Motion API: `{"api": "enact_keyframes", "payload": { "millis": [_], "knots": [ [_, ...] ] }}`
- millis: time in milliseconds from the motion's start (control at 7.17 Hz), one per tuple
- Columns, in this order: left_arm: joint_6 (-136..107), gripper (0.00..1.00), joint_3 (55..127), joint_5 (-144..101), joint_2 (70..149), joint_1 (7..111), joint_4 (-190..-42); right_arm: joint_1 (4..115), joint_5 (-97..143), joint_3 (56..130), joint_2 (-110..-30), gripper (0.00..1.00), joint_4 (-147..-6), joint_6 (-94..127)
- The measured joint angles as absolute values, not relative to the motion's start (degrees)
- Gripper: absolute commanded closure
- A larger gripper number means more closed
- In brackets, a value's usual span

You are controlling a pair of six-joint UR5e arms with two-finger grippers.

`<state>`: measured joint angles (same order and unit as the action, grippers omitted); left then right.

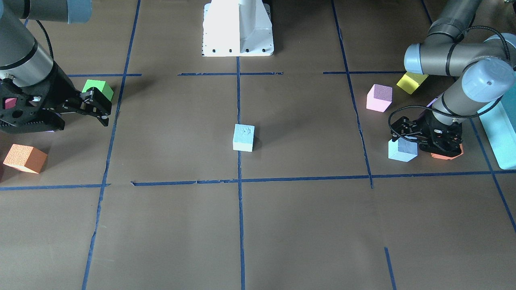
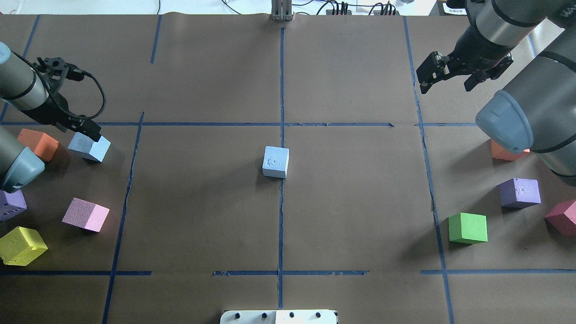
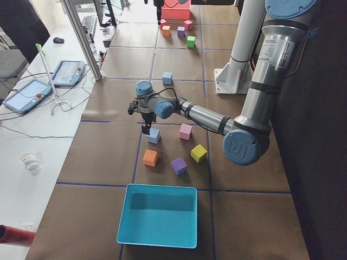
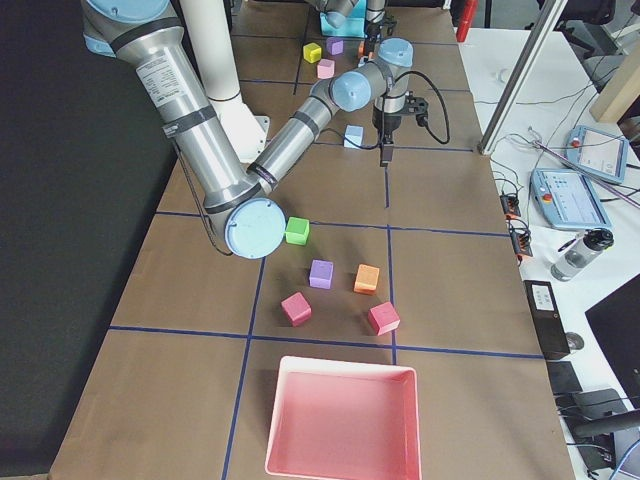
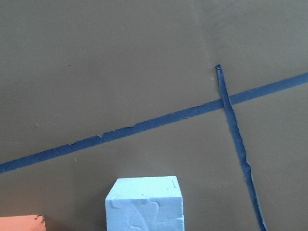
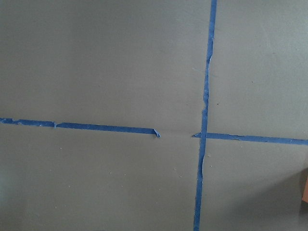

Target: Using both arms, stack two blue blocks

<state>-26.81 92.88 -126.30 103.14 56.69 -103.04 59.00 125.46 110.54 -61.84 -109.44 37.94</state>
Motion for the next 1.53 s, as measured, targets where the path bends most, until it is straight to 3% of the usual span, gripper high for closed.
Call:
{"api": "enact_keyframes", "payload": {
  "millis": [1255, 1394, 1533],
  "knots": [
    [-26.98, 0.00, 86.98, -126.41, 103.88, 54.25, -105.83, 61.10, 125.51, 110.68, -62.29, 0.00, -109.51, 37.44],
    [-26.98, 0.10, 86.45, -126.45, 103.87, 54.19, -106.63, 61.25, 125.51, 110.74, -62.30, 0.00, -109.51, 37.44],
    [-27.07, 0.50, 86.24, -126.46, 103.86, 54.16, -106.96, 61.33, 125.51, 110.76, -62.31, 0.00, -109.51, 37.44]
  ]
}}
